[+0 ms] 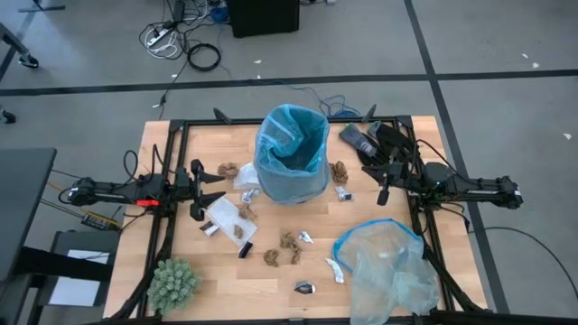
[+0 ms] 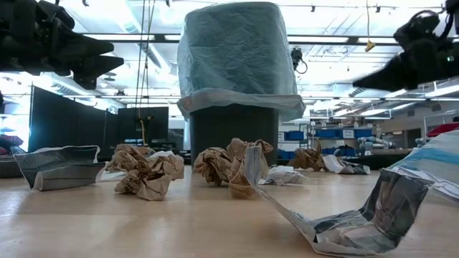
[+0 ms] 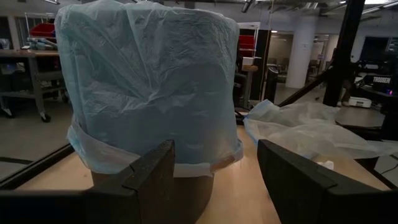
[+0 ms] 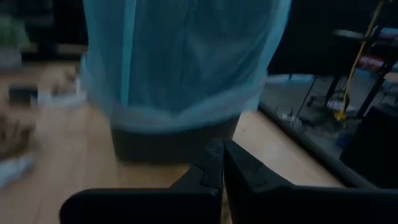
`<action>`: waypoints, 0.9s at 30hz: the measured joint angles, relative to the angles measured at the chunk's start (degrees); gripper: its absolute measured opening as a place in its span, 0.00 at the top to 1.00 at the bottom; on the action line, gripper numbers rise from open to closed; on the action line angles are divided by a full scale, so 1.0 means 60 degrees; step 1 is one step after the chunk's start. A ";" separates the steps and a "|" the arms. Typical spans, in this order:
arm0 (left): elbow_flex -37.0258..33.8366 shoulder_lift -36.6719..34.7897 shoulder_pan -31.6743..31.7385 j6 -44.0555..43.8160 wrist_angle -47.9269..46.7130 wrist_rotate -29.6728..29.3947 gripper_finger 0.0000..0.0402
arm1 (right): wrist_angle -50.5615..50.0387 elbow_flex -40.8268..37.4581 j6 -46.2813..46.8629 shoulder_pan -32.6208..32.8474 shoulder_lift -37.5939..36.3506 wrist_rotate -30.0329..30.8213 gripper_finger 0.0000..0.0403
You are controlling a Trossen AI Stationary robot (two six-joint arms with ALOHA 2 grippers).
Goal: Place trash/remove bag and relplace
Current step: Put the brown napkin into the trash bin
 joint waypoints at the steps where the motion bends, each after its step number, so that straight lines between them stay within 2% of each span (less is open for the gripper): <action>1: 0.0001 0.0000 0.0000 0.0001 0.0028 0.0003 0.40 | 0.0258 0.0000 0.0173 0.0000 -0.0004 0.0000 1.00; 13: 0.0000 0.0000 0.0000 -0.0084 0.1763 -0.0004 0.40 | 0.3196 0.0002 0.3815 0.0000 -0.0002 0.0024 1.00; 16: -0.0003 0.0000 0.0001 -0.0728 0.1787 0.0000 0.40 | 0.3920 0.0003 0.4061 0.0000 0.0000 0.0022 0.99; 19: -0.0001 0.0002 -0.0001 -0.2013 0.2106 -0.0041 0.40 | 0.4275 0.0004 0.4199 -0.0002 -0.0004 0.0022 0.99; 22: 0.0001 0.0000 -0.0001 -0.3005 0.2561 -0.0519 0.40 | 0.4318 0.0001 0.4233 0.0000 0.0000 0.0360 0.99; 24: -0.0003 0.0004 -0.0001 -0.3232 0.2932 -0.0735 0.40 | 0.4314 0.0004 0.4546 0.0000 0.0000 0.0806 1.00; 27: -0.0001 0.0000 -0.0001 -0.3480 0.3662 -0.0816 0.40 | 0.4207 0.0004 0.5384 -0.0004 0.0000 0.0879 1.00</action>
